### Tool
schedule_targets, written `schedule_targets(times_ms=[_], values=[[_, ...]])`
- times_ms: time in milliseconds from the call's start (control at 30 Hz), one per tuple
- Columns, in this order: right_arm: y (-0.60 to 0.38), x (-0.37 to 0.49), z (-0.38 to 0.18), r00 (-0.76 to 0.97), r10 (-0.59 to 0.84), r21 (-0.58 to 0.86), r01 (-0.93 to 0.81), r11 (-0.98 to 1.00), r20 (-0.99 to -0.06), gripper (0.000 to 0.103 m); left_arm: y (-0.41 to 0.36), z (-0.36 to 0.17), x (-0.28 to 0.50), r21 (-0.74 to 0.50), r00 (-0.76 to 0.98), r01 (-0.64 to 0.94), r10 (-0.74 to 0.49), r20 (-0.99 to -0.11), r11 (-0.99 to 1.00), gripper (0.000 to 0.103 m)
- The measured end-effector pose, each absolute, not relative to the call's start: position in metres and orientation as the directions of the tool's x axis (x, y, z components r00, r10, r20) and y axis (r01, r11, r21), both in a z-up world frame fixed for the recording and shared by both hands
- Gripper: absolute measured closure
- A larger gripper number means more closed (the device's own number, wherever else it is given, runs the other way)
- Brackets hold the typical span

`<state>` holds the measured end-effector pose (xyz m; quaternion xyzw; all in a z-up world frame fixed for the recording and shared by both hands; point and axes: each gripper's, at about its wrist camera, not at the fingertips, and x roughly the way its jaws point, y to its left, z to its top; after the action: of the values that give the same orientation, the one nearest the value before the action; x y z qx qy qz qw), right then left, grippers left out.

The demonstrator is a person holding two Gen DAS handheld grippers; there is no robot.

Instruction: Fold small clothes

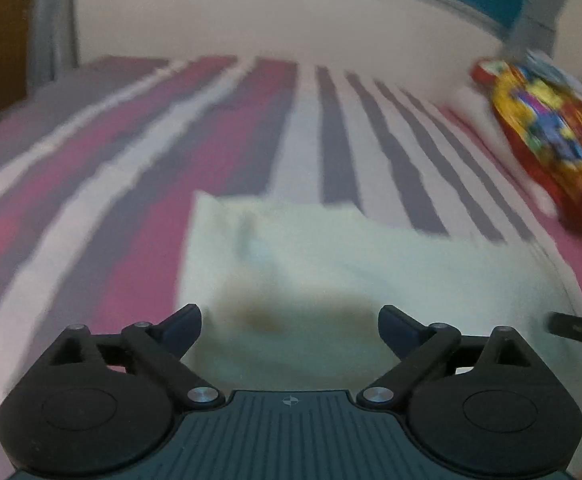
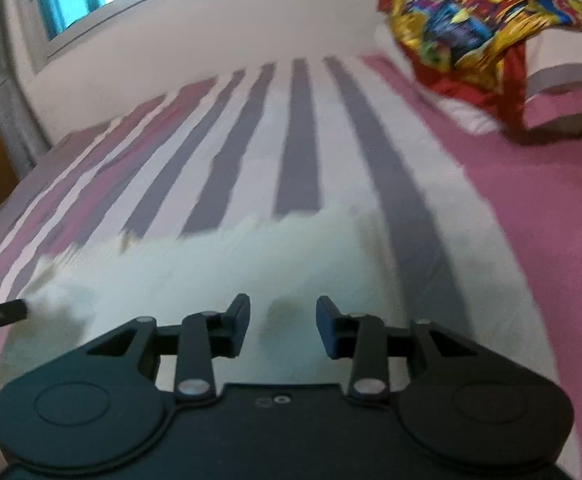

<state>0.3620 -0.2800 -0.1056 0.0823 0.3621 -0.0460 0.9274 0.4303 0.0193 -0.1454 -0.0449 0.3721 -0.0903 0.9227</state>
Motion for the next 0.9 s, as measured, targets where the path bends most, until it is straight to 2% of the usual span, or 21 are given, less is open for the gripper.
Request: schedule_targets(times_ms=[133,200,267,300,333,433,567,700,767,900], values=[[-0.258,0.352,-0.116,0.714,-0.024,0.098,0.130,0.987,-0.700,0.066,0.003,-0.152,0.426,-0.152,0.697,0.169,-0.227,-0.681,0.974,0.009],[-0.252,0.352,-0.118,0.712,-0.021,0.086,0.113,0.990,-0.702,0.068,0.003,-0.165,0.433,-0.127,0.671,0.120,-0.175,-0.720,0.985,0.009],[-0.248,0.358,-0.129,0.692,-0.113,-0.039,0.121,0.992,-0.713,0.067,0.011,-0.170,0.430,-0.156,0.673,0.110,-0.190,-0.715,0.982,0.009],[-0.251,0.362,-0.137,0.662,-0.118,-0.052,0.119,0.992,-0.740,0.068,0.009,-0.169,0.427,-0.133,0.670,0.125,-0.183,-0.719,0.983,0.009],[-0.255,0.362,-0.138,0.666,-0.104,-0.037,0.114,0.993,-0.739,0.069,0.008,-0.168,0.423,-0.116,0.668,0.136,-0.177,-0.723,0.984,0.009],[-0.252,0.363,-0.121,0.700,-0.080,-0.018,0.095,0.995,-0.709,0.067,0.012,-0.152,0.421,-0.193,0.695,0.113,-0.216,-0.686,0.975,0.009],[-0.228,0.390,-0.116,0.723,-0.011,0.043,0.057,0.997,-0.691,0.068,0.015,-0.150,0.459,-0.243,0.703,0.026,-0.191,-0.685,0.970,0.009],[-0.192,0.405,-0.135,0.721,-0.019,-0.014,0.012,1.000,-0.693,0.068,0.023,-0.179,0.487,-0.185,0.648,-0.055,-0.106,-0.754,0.981,0.008],[-0.189,0.416,-0.157,0.673,-0.056,-0.069,0.007,0.998,-0.738,0.067,0.023,-0.178,0.483,-0.171,0.658,-0.030,-0.109,-0.745,0.985,0.009],[-0.189,0.412,-0.145,0.675,-0.051,-0.056,0.015,0.998,-0.736,0.067,0.025,-0.167,0.460,-0.155,0.670,-0.012,-0.107,-0.734,0.988,0.008]])
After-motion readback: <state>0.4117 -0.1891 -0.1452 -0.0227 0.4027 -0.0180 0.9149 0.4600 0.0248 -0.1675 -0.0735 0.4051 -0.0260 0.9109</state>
